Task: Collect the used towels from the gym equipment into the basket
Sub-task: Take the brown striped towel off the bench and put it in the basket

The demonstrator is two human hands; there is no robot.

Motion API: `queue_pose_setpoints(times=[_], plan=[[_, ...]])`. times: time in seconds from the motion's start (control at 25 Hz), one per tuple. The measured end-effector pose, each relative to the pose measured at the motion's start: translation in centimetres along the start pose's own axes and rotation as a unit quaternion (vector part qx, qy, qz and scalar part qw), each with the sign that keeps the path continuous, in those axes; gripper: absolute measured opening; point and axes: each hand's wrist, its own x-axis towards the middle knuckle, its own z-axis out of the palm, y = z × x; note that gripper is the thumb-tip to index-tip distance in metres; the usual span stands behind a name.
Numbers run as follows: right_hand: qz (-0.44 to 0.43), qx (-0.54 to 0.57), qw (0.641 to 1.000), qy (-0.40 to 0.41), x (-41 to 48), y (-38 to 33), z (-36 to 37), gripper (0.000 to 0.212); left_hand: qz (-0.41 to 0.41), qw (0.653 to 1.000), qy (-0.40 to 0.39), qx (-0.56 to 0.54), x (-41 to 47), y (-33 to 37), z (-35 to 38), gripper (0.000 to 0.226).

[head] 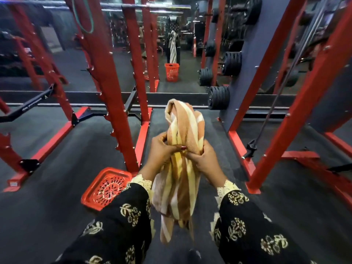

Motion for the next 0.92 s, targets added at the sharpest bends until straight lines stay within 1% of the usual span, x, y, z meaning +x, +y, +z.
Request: queue_pose_setpoints(times=[0.08,0.2,0.28,0.36,0.52,0.64,0.72,0.8,0.88,0.92], plan=[[-0.023,-0.019,0.999,0.017,6.8,0.9,0.4,0.042,0.021,1.0,0.012,0.012,6.1,-0.1,0.8,0.046],[-0.045,-0.031,0.998,0.039,14.9,1.1,0.8,0.047,0.028,0.999,0.02,0.013,13.8,0.3,1.4,0.05],[-0.057,-0.026,0.997,0.038,20.0,1.1,1.3,0.052,0.027,0.999,0.038,0.006,18.7,0.0,1.7,0.054],[-0.054,-0.017,0.998,0.026,24.0,1.6,2.1,0.052,0.024,0.999,0.044,0.003,22.6,-0.8,1.7,0.056],[-0.027,-0.004,1.0,0.01,29.3,4.5,4.2,0.044,0.011,1.0,0.016,0.014,28.4,-4.3,1.3,0.054],[0.005,0.004,1.0,0.001,32.2,6.8,6.1,0.047,-0.024,0.999,0.01,0.02,32.3,-8.0,0.6,0.058],[0.019,-0.019,1.0,-0.002,33.7,8.6,7.6,0.046,-0.049,0.998,-0.004,0.028,34.6,-10.6,-0.2,0.057],[0.05,-0.054,0.996,-0.041,34.9,10.7,8.8,0.045,-0.076,0.996,-0.008,0.035,36.3,-13.5,-1.2,0.05],[0.091,-0.073,0.988,-0.102,35.4,12.7,9.5,0.055,-0.12,0.992,0.0,0.044,36.8,-16.1,-2.0,0.046],[0.115,-0.061,0.985,-0.117,35.6,13.6,9.9,0.06,-0.145,0.988,0.006,0.054,36.9,-17.7,-2.3,0.044]])
